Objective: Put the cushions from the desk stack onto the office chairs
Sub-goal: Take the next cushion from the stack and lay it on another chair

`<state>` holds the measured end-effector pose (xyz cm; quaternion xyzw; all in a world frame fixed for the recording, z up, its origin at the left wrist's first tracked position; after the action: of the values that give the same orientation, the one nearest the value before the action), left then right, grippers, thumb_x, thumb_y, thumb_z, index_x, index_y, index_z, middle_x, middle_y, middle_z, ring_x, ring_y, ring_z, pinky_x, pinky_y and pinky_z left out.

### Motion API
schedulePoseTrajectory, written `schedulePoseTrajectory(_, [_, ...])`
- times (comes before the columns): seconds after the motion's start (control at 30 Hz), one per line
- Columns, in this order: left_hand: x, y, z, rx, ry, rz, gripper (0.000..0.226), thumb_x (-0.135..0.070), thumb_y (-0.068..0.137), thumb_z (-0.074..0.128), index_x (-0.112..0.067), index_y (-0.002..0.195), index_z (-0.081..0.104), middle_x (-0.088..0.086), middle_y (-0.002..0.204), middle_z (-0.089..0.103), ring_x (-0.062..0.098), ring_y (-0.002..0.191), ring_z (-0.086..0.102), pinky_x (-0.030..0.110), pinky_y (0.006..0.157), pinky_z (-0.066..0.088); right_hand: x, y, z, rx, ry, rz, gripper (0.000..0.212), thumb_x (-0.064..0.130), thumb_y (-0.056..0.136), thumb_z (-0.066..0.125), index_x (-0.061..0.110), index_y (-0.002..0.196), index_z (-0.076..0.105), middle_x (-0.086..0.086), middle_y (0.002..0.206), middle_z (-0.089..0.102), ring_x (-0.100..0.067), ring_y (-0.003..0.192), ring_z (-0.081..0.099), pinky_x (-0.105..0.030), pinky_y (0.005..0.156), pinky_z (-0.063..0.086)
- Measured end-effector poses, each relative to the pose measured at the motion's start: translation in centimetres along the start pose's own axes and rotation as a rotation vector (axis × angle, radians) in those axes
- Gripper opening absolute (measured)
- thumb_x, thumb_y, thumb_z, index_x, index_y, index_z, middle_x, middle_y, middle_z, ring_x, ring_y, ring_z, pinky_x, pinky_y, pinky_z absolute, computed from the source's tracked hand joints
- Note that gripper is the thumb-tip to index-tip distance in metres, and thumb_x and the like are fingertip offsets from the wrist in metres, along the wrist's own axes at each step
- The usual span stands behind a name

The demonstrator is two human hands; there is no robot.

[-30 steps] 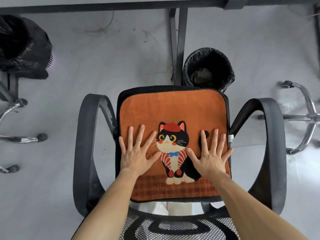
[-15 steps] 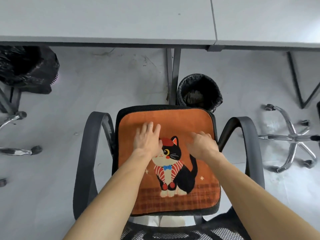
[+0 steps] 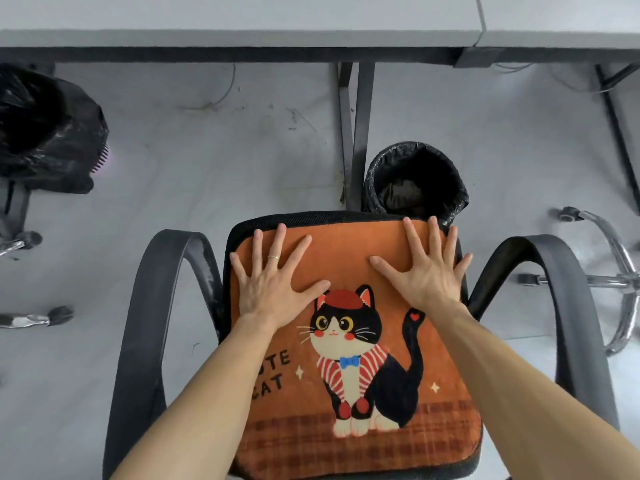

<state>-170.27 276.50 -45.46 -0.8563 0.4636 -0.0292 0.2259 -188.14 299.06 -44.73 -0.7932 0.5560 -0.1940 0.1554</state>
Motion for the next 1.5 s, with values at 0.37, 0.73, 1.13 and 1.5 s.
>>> schedulePoseTrajectory(0.37, [0.4,-0.2,0.3,0.036,-0.014,-0.071,0.095,-0.098,0.072,0.016,-0.056,0.146,-0.026,-0.007,0.155,-0.043,0.034,0.144,-0.036,0.075,0.110,-0.011,-1.4,-0.4,0.4,-0.092,0.088,-0.027,0.113,0.097,0.078,0.021,0.028,0.161,-0.009,-0.010,0.168,-0.020,-0.024,0.152,-0.028,-0.055,0.123,-0.013])
schedulePoseTrajectory(0.73, [-1.9,-13.2,4.0,0.266,-0.338,-0.434,0.082,-0.071,0.094,0.025,-0.043,0.150,-0.028,-0.002,0.155,-0.043,0.030,0.146,-0.033,0.073,0.114,-0.003,-1.1,-15.9,6.4,0.049,0.240,0.360,0.091,0.069,0.092,0.042,0.025,0.162,0.003,-0.009,0.169,-0.016,-0.034,0.154,-0.016,-0.069,0.119,0.006])
schedulePoseTrajectory(1.13, [-0.4,-21.2,7.9,0.362,-0.723,-0.931,0.115,-0.094,0.066,0.044,-0.054,0.141,-0.035,-0.006,0.150,-0.051,0.040,0.144,-0.033,0.080,0.105,0.011,-6.1,-21.8,10.0,0.141,0.362,0.727,0.118,0.086,0.077,0.052,0.031,0.160,-0.012,-0.008,0.168,-0.018,-0.046,0.152,-0.015,-0.077,0.114,0.010])
schedulePoseTrajectory(1.5, [0.3,-21.0,8.4,0.300,-0.651,-0.938,0.118,-0.092,0.065,0.050,-0.054,0.143,-0.031,-0.002,0.155,-0.042,0.042,0.147,-0.025,0.079,0.105,0.012,-6.2,-21.3,9.2,0.210,0.342,0.692,0.119,0.085,0.077,0.053,0.032,0.158,-0.016,-0.009,0.167,-0.020,-0.047,0.151,-0.015,-0.076,0.112,0.015])
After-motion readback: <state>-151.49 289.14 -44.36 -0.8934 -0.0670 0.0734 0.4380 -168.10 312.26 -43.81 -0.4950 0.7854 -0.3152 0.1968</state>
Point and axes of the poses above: each hand's wrist, its own y-axis towards the middle knuckle, its own z-axis out of the palm, x = y × z, the point moved 10 cm from there along y, towards the middle knuckle
